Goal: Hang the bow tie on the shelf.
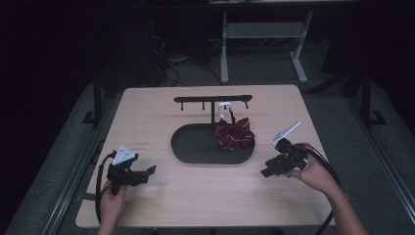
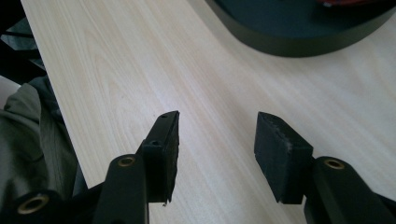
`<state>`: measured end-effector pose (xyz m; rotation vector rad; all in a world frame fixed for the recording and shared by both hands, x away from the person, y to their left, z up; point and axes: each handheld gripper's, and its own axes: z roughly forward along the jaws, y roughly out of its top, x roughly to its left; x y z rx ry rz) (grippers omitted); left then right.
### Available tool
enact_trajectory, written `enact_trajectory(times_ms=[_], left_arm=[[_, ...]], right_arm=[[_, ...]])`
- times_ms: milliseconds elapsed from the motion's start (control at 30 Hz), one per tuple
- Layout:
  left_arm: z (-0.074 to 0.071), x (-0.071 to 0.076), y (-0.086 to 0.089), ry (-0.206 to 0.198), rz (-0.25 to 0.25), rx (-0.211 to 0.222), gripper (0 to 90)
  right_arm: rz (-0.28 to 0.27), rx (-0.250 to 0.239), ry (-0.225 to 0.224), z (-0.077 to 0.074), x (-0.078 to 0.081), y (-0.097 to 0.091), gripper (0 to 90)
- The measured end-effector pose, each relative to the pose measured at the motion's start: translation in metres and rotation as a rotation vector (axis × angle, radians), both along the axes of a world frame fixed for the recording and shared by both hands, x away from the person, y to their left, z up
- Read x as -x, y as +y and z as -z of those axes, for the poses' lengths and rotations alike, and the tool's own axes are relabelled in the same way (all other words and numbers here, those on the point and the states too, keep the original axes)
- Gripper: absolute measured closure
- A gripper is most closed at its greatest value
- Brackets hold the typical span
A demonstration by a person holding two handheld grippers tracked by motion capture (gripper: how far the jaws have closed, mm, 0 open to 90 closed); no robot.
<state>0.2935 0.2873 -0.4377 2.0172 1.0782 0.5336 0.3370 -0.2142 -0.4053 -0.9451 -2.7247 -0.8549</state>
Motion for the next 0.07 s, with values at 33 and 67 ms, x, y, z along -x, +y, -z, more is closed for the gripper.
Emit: enact_trajectory(times_ms=[33, 67], left_arm=[[0.0001, -0.0004, 0.0002, -0.002, 0.003, -0.002, 16.3], [0.0002, -0.0007, 0.0007, -0.003, 0.005, -0.007, 16.3]], right_arm=[[0.000, 0.008, -0.004, 0.0010, 0.0021, 0.0001, 49.0], [0.000, 0.019, -0.023, 0.0024, 0.0071, -0.0001, 49.0]])
